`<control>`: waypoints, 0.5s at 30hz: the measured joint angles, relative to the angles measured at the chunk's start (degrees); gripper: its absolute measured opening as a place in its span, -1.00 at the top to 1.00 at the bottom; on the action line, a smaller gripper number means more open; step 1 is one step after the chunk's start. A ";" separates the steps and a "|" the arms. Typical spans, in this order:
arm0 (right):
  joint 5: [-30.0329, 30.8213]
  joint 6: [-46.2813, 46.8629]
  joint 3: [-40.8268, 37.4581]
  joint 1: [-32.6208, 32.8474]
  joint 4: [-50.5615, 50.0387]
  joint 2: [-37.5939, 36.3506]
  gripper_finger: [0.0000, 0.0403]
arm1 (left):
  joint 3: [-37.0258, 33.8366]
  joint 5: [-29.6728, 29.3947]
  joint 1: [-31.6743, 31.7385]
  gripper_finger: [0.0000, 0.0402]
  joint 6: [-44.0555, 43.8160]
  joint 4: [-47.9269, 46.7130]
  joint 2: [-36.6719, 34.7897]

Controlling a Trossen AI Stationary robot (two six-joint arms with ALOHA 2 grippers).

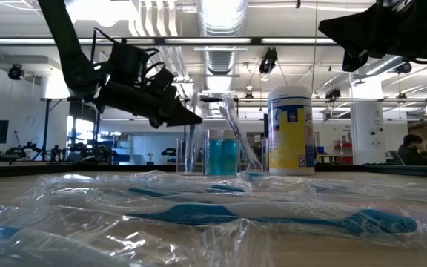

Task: Pick & Place toothbrushing station
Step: Put the blue toothbrush into the transparent organizer

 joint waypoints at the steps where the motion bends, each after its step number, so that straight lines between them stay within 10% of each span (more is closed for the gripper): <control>1: 0.00 0.02 0.00 0.00 0.00 0.00 0.96 | -0.04 -0.02 0.00 0.76 0.00 -0.08 0.00; 15: -0.15 2.88 0.00 0.02 0.11 0.00 0.96 | -0.17 -0.02 0.02 0.40 -3.10 -0.08 -0.89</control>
